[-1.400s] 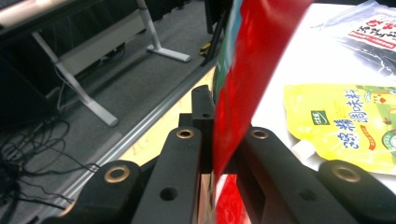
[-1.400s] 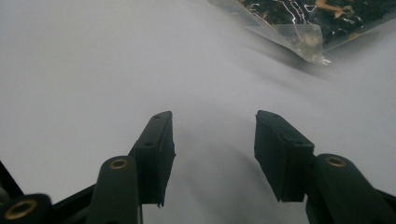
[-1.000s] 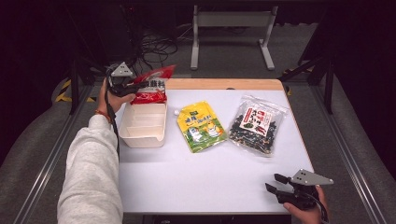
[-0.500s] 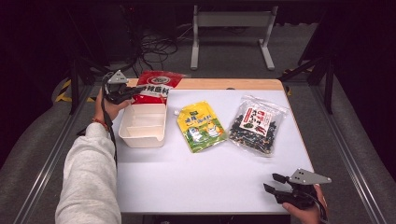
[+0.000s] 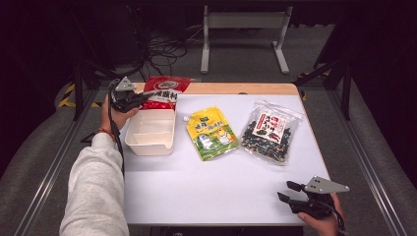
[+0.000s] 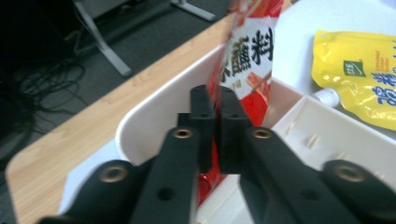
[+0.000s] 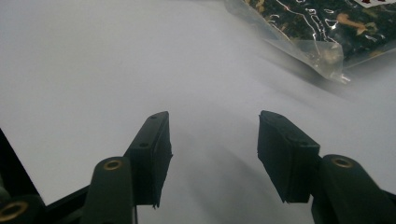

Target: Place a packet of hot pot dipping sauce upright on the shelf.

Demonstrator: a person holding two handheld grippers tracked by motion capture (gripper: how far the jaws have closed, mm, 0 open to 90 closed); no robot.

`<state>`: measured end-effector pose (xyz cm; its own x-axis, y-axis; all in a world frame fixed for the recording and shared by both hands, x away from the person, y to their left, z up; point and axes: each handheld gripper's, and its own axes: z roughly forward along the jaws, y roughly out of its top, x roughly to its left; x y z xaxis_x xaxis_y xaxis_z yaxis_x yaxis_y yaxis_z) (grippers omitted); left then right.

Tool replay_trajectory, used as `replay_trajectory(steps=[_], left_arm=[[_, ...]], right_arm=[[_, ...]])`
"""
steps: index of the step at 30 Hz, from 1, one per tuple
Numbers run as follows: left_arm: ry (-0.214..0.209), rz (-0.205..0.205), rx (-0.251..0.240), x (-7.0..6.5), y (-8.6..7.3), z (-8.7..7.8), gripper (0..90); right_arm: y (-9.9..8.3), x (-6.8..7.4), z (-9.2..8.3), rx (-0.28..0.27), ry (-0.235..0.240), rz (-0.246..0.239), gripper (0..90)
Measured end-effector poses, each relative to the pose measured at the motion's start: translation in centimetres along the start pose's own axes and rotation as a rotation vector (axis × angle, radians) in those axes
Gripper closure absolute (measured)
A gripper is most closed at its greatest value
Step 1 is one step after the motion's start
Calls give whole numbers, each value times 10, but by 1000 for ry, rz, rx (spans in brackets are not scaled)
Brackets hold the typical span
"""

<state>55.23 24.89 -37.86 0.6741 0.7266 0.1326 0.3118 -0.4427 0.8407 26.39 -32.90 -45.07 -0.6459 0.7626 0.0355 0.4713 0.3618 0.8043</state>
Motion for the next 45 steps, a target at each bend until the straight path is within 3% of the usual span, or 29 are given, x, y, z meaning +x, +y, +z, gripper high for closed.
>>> replay_trajectory(steps=[6,8,12,17,18,21,22,29,30,33,39,41,42,45], left_arm=[[41,-40,-63,-4,-1,-21,727],[28,-36,-78,-5,-1,-28,742],[48,-40,-116,-15,0,-44,697],[9,-25,-165,-30,0,-59,706],[-20,-17,-201,-42,-1,-67,706],[-41,-7,-217,-53,-1,-73,707],[-54,8,-234,-65,-2,-79,706],[-112,26,-296,-108,-9,-104,678],[-112,26,-296,-108,-9,-104,675],[-145,43,-300,-131,-17,-112,669],[-169,77,-278,-166,-32,-121,628],[-180,76,-273,-171,-35,-122,618],[-193,81,-238,-182,-40,-121,608],[-214,89,-195,-199,-49,-118,573]], right_arm=[[1,-4,-2,-10,-2,0,449],[1,-4,-2,-13,1,-1,452],[4,-4,-3,-21,1,-2,459],[8,-7,-2,-35,5,2,468],[10,-8,-1,-38,5,2,474],[12,-9,1,-41,8,1,481],[15,-11,3,-44,9,-2,502],[24,-14,10,-53,24,-17,585],[26,-15,12,-54,27,-23,591],[29,-15,14,-55,27,-30,594],[37,-14,20,-59,37,-46,625],[39,-14,22,-59,45,-55,648],[41,-14,23,-60,47,-60,650],[46,-15,25,-64,46,-68,657]])
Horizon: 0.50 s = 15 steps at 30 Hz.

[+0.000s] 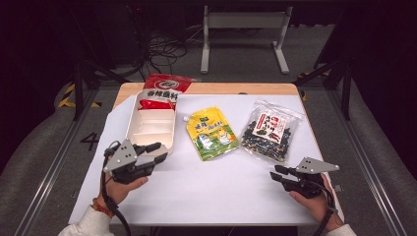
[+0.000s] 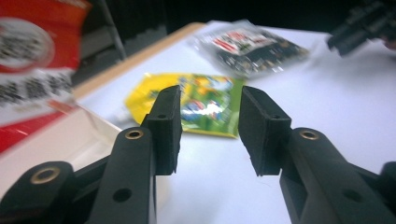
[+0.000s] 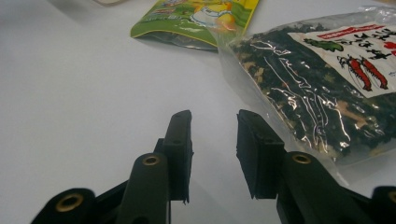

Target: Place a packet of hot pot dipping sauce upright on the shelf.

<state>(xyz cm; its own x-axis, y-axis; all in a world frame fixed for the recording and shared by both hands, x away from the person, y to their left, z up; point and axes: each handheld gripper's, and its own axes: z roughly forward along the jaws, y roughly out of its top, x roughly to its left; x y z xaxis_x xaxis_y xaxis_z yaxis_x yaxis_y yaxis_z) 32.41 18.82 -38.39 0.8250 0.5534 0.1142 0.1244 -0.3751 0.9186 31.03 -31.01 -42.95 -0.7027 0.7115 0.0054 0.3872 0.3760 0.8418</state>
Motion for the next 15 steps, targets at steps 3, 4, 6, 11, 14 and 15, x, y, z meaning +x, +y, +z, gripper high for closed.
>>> replay_trajectory(steps=[3,4,6,11,14,15], left_arm=[[-20,10,39,-16,-9,5,544],[-24,7,51,-20,-11,6,531],[-42,-9,75,-28,-21,8,513],[-36,3,154,-43,-40,9,468],[-22,6,180,-46,-49,6,438],[-18,-3,186,-46,-52,5,433]], right_arm=[[4,-5,1,6,-29,-1,641],[5,-7,1,6,-50,-2,632],[7,-16,0,4,-94,11,607],[6,-51,0,-15,-174,124,555],[4,-69,7,13,-216,174,530],[3,-74,12,35,-217,204,510]])
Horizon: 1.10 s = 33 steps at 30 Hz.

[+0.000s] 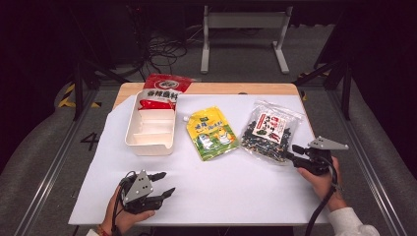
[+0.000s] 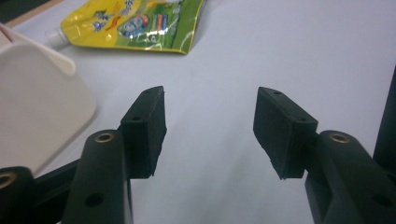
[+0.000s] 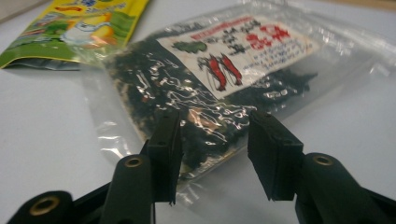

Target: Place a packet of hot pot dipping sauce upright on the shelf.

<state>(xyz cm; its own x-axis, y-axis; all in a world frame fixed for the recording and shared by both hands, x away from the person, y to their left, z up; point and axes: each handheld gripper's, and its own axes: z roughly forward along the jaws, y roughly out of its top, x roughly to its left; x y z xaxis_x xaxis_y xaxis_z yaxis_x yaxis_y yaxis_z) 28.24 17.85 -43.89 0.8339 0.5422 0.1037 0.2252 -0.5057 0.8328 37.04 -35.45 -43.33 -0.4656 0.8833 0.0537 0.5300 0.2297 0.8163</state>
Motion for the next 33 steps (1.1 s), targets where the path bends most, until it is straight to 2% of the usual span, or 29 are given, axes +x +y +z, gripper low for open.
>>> replay_trajectory(steps=[1,3,4,5,8,10,11,14,16,18,20,23,24,25,29,31,33], left_arm=[[2,-11,10,0,-3,0,428],[2,-24,24,-1,-8,0,411],[2,-24,24,-1,-8,0,409],[8,-14,31,-2,-9,0,408],[-1,-9,16,-2,-7,1,406],[-9,-6,24,-1,-7,4,402],[-11,-4,29,-1,-7,5,399],[-36,5,41,-2,-7,9,393],[-50,8,39,-2,-6,10,394],[-58,7,44,-2,-5,12,394],[-63,1,46,-1,-5,13,388],[-66,-6,51,0,-5,15,377],[-66,-6,51,0,-5,15,375],[-69,-10,45,1,-5,15,373],[-84,-27,36,1,-4,16,361],[-91,-29,29,2,-3,17,360],[-106,-42,18,3,1,20,353]], right_arm=[[1,-3,5,9,-23,9,502],[1,-10,14,33,-20,48,441],[2,-16,19,43,-18,98,377],[2,-20,21,30,-22,134,368],[4,-26,28,37,2,178,275],[5,-32,34,53,39,249,199],[5,-34,37,55,53,279,193],[8,-31,42,55,49,289,165],[9,-31,44,58,63,292,184],[9,-31,45,58,75,310,247],[9,-31,45,56,114,326,350],[8,-33,48,64,192,375,497],[8,-33,48,64,192,375,497],[7,-34,48,72,243,395,562],[6,-34,43,65,272,364,646],[6,-34,42,60,274,350,656],[5,-31,37,46,277,302,701]])
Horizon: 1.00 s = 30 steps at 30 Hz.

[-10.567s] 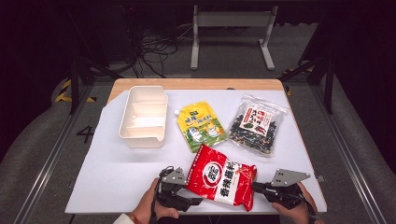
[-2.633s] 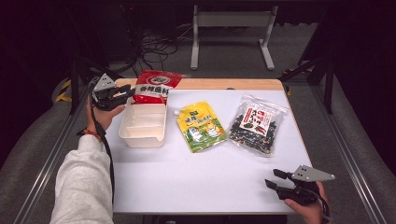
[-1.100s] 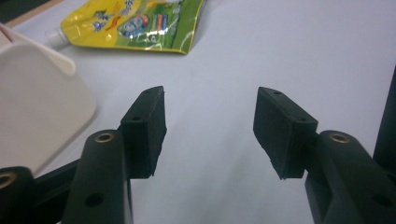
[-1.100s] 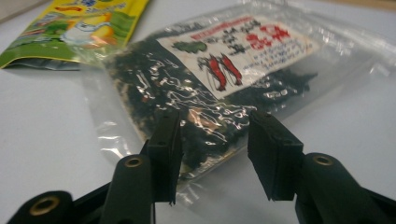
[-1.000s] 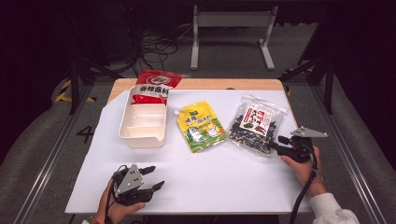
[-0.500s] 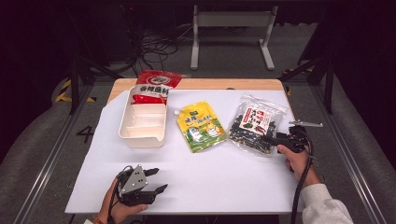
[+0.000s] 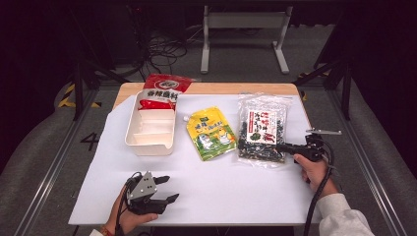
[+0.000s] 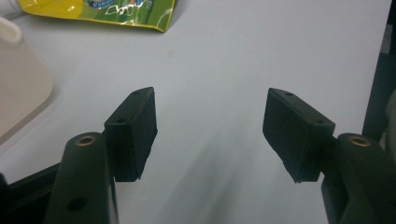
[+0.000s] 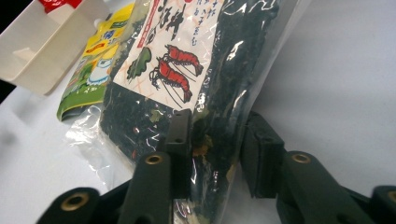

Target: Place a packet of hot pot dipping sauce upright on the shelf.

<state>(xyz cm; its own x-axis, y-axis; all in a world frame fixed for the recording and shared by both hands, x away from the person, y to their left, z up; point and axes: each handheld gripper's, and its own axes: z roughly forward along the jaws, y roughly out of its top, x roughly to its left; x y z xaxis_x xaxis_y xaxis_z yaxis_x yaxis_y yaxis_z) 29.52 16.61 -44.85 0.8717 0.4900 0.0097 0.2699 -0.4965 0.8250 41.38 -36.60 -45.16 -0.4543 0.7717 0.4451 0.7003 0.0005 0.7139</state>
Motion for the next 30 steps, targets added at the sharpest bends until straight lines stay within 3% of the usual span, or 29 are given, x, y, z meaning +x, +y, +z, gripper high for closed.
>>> replay_trajectory(steps=[2,3,4,5,8,9,11,12,14,15,17,19,21,25,27,30], left_arm=[[-26,-20,-28,4,9,7,329],[-26,-20,-28,4,9,7,308],[-59,-30,-23,8,19,16,280],[-59,-30,-23,8,19,16,274],[-83,-41,-40,14,38,37,247],[-98,-42,-41,17,55,54,234],[-121,-46,-49,18,64,64,206],[-139,-48,-49,22,82,83,193],[-166,-55,-42,29,98,102,164],[-157,-61,-47,32,103,109,151],[-199,-117,-54,43,115,127,139],[-200,-117,-59,45,119,132,124],[-188,-113,-71,53,132,150,118],[-196,-143,-66,60,140,164,110],[-175,-173,-50,69,146,177,102],[-191,-213,-34,76,150,187,109]], right_arm=[[-3,3,-5,-13,11,-72,728],[-3,3,-5,-13,11,-72,728],[-5,5,-8,-22,29,-116,736],[-5,5,-8,-22,29,-116,736],[-7,10,-9,-24,23,-172,739],[-7,11,-9,-23,18,-179,738],[-8,15,-8,-28,14,-207,739],[-8,15,-8,-31,13,-219,739],[-9,18,-8,-33,5,-242,738],[-10,20,-9,-39,0,-264,739],[-12,22,-10,-52,-3,-293,740],[-13,24,-11,-56,-11,-318,740],[-16,28,-13,-67,-14,-367,742],[-19,31,-15,-82,-17,-409,743],[-20,32,-16,-87,-15,-434,743],[-22,35,-15,-93,-10,-451,743]])
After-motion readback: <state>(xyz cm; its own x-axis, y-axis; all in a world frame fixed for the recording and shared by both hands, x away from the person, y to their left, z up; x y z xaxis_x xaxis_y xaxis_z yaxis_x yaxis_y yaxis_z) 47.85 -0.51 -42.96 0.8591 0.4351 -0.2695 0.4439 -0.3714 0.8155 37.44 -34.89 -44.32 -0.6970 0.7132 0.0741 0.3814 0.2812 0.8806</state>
